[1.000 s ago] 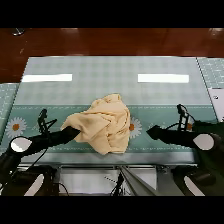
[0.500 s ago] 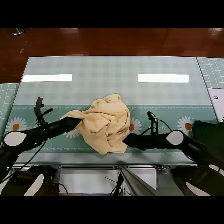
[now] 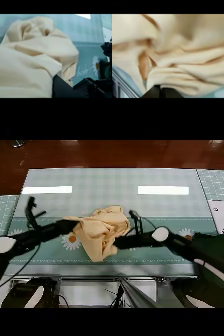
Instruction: Fold the shirts.
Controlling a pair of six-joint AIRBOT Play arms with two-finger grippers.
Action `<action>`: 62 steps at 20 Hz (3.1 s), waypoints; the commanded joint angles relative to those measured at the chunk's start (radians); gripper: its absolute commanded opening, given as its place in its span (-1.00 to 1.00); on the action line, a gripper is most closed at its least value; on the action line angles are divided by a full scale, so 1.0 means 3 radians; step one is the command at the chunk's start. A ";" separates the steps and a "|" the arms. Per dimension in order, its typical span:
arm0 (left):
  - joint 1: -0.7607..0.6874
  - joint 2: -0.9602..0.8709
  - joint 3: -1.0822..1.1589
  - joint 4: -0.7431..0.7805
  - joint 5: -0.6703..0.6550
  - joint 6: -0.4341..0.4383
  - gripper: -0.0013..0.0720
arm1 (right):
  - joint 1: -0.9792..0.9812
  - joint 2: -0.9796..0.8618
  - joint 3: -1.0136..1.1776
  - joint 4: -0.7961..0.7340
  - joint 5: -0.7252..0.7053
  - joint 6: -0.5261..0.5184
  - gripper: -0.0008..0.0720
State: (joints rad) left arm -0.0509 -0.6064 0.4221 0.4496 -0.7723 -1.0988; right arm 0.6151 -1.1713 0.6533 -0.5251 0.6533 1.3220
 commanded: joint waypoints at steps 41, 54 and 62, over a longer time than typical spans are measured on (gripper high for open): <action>0.0473 -0.1308 0.0768 0.0985 -0.0753 -0.0439 -0.90 | -0.2281 -0.0083 0.1755 -0.3028 0.1331 0.1297 -0.92; 0.1418 -0.1512 0.1492 0.1391 -0.2055 -0.0532 0.95 | -0.3325 -0.0282 0.1723 -0.2866 0.2082 0.0673 0.67; 0.0956 -0.1250 -0.0178 0.0045 -0.1342 -0.0118 0.95 | -0.3976 0.0482 -0.0295 -0.1391 0.1188 -0.0137 0.67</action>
State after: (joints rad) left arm 0.3386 -0.9894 0.4873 0.5594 -1.3033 -1.1744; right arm -0.5434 -1.0721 0.7143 -1.0836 1.0618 1.3815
